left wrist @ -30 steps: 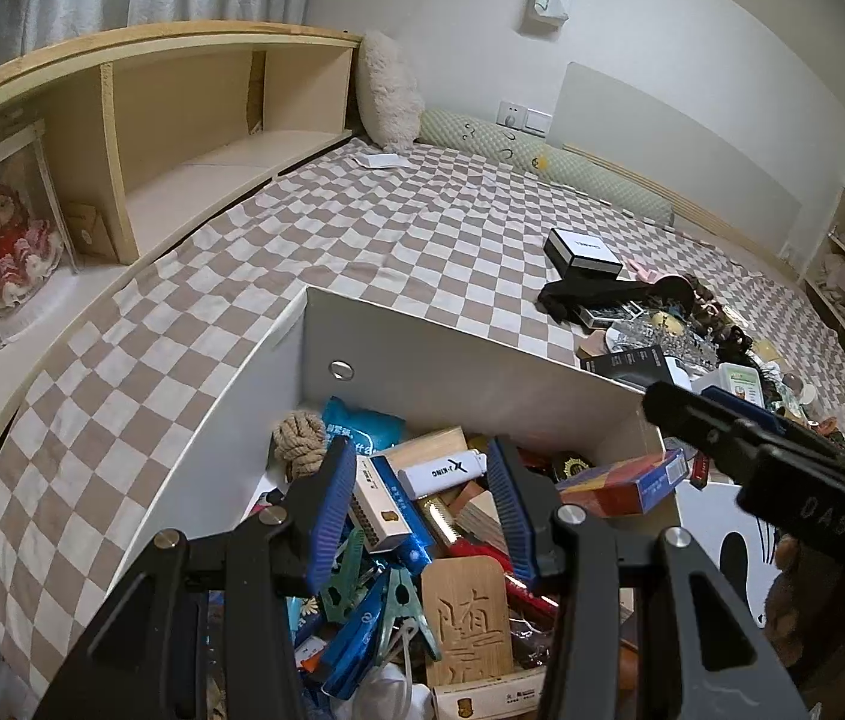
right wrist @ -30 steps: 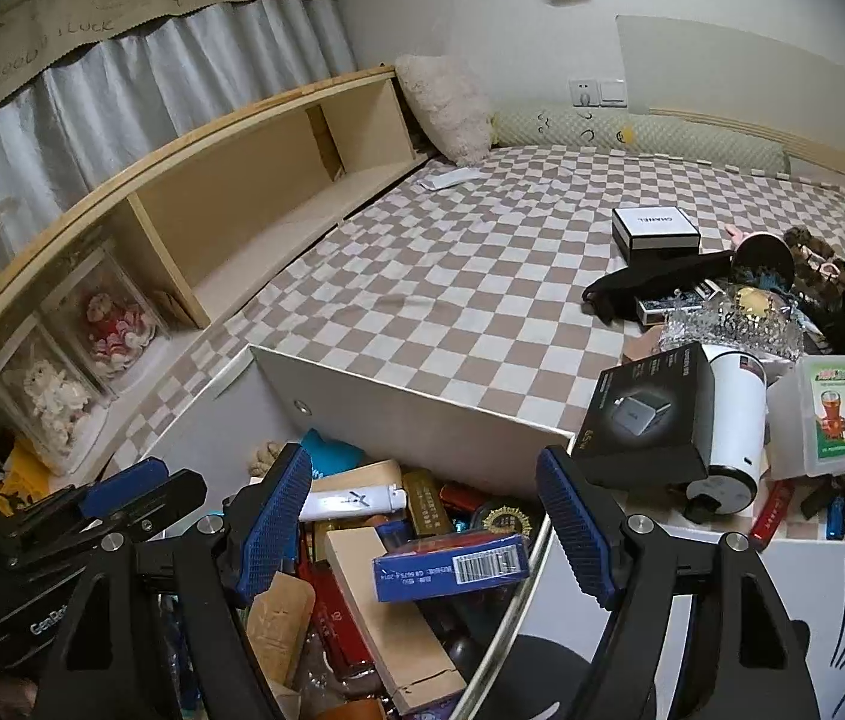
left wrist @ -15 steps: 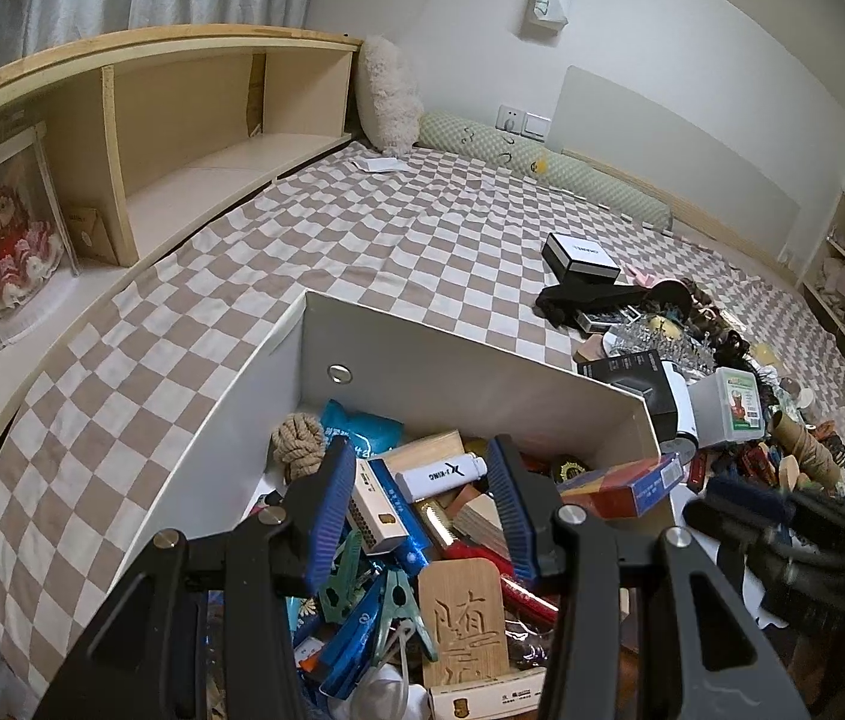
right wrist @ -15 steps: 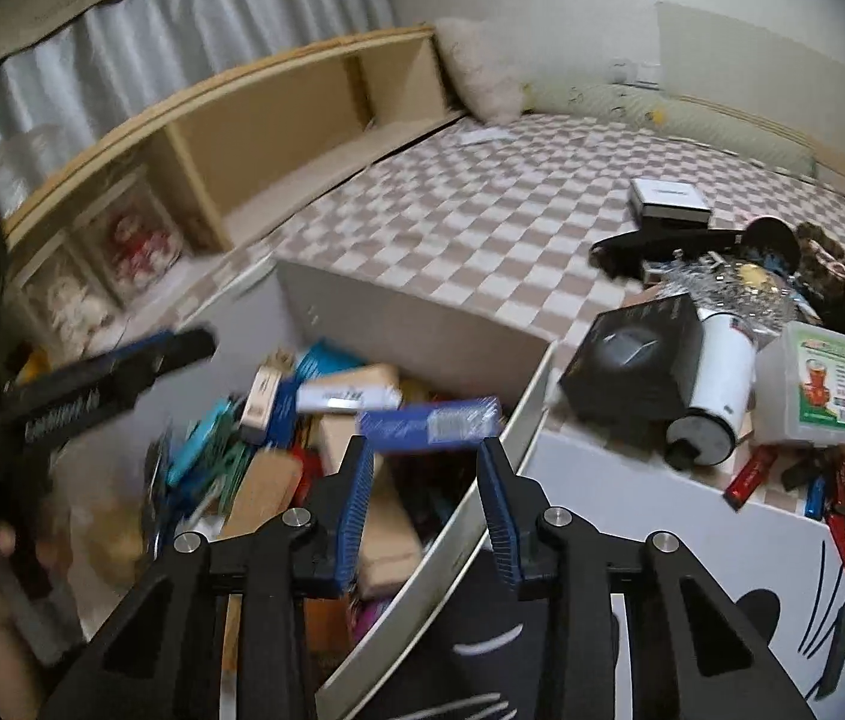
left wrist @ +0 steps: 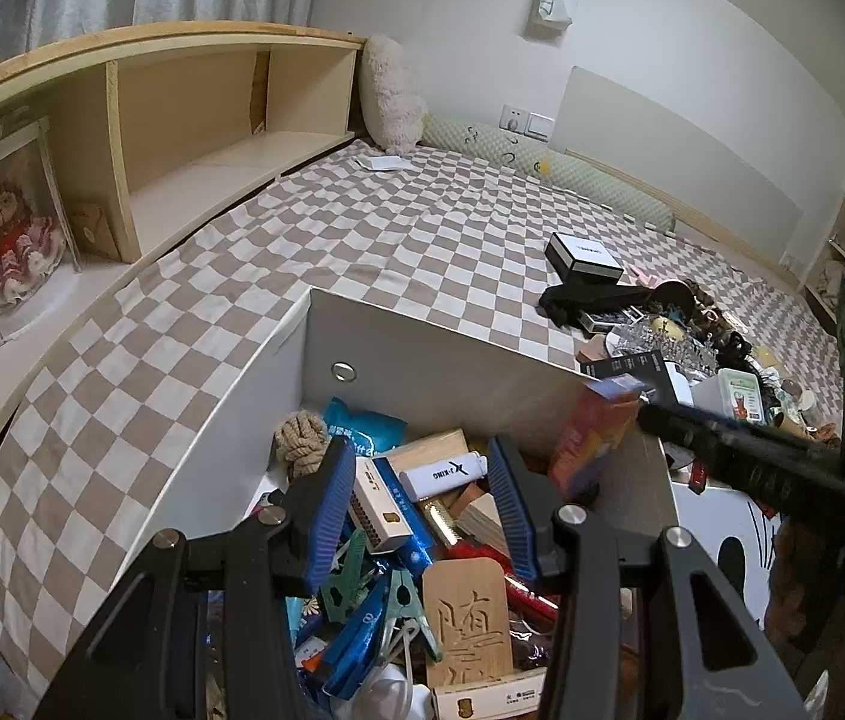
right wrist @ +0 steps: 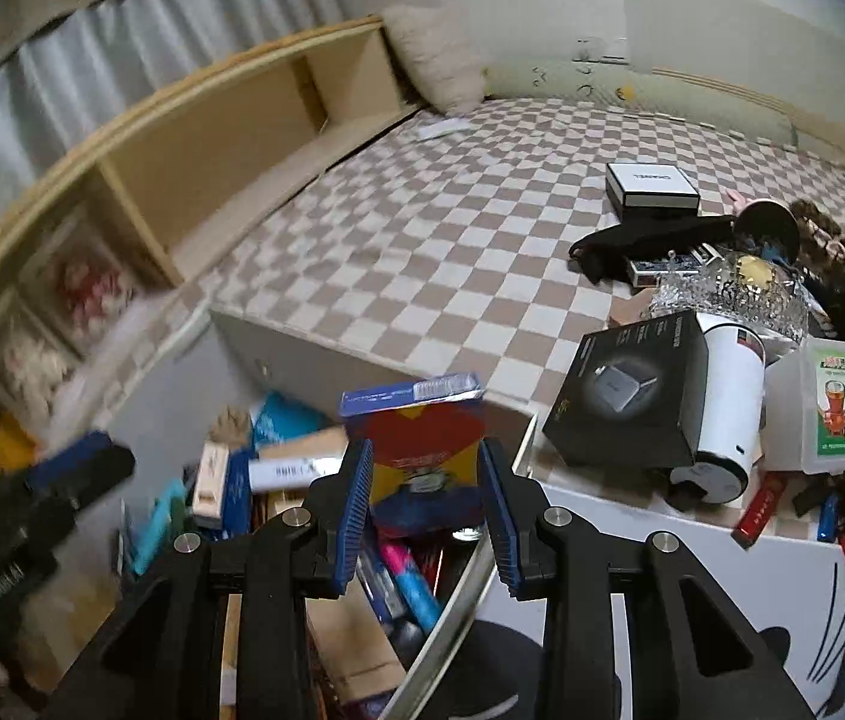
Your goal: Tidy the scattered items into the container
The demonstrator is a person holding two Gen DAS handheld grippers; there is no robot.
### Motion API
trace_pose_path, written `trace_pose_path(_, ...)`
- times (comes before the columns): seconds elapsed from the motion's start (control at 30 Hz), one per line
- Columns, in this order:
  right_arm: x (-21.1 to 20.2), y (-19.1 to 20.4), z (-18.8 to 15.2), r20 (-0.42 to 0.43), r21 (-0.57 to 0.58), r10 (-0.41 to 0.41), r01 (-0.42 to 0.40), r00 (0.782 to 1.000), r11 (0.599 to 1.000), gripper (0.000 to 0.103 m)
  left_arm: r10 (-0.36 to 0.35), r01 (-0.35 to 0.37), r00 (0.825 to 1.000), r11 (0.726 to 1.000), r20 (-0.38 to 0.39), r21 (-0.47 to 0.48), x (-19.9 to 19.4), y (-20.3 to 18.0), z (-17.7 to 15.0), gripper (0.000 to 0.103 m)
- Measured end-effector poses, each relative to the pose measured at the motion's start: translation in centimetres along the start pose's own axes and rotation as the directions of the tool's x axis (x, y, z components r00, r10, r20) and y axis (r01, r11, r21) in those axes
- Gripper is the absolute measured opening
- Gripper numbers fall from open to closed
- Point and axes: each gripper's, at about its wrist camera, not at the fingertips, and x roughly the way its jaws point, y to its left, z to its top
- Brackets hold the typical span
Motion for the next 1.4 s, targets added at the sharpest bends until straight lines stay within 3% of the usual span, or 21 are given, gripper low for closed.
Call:
trace_pose_path(0.17,-0.3,-0.5,-0.2,0.003,-0.005,-0.009,0.009,1.000,1.000,0.037,0.006,-0.006,1.000,1.000,0.001,0.004,-0.1,-0.1,0.0,0.046)
trace_pose_path(0.23,-0.3,-0.6,-0.4,0.001,0.001,-0.008,0.008,1.000,1.000,0.037,0.013,-0.013,1.000,1.000,0.002,0.008,-0.1,-0.3,0.0,0.055)
trace_pose_path(0.27,-0.3,-0.7,-0.5,0.000,0.005,-0.006,0.006,1.000,1.000,0.037,0.021,-0.021,1.000,1.000,0.007,0.011,-0.2,-0.3,-0.1,0.069)
trace_pose_path(0.3,-0.3,-0.8,-0.7,-0.001,0.009,-0.004,0.004,1.000,1.000,0.037,0.030,-0.030,0.999,0.999,0.014,0.013,-0.3,-0.4,-0.1,0.077)
trace_pose_path(0.67,-1.3,-0.2,-1.3,0.005,-0.003,0.006,-0.006,1.000,1.000,0.037,0.072,-0.072,0.997,0.997,0.029,0.007,-0.8,-0.5,-0.3,0.096)
trace_pose_path(0.7,-1.4,-0.1,-1.3,0.006,-0.005,-0.002,0.002,1.000,1.000,0.043,0.072,-0.073,0.997,0.997,0.031,0.008,-0.9,-0.5,-0.3,0.098)
trace_pose_path(0.73,-1.5,-0.1,-1.3,0.008,-0.007,-0.011,0.011,1.000,1.000,0.067,0.073,-0.074,0.997,0.997,0.033,0.011,-1.0,-0.6,-0.3,0.099)
trace_pose_path(0.8,-2.0,-0.1,-1.5,0.039,0.005,-0.046,0.046,0.998,0.999,0.096,0.077,-0.077,0.997,0.997,0.034,0.018,-1.1,-0.7,-0.4,0.100)
trace_pose_path(1.4,-3.8,-0.6,-2.0,0.060,0.011,-0.109,0.109,0.992,0.994,0.101,0.098,-0.098,0.995,0.995,0.034,0.021,-1.7,-1.3,-0.7,0.100)
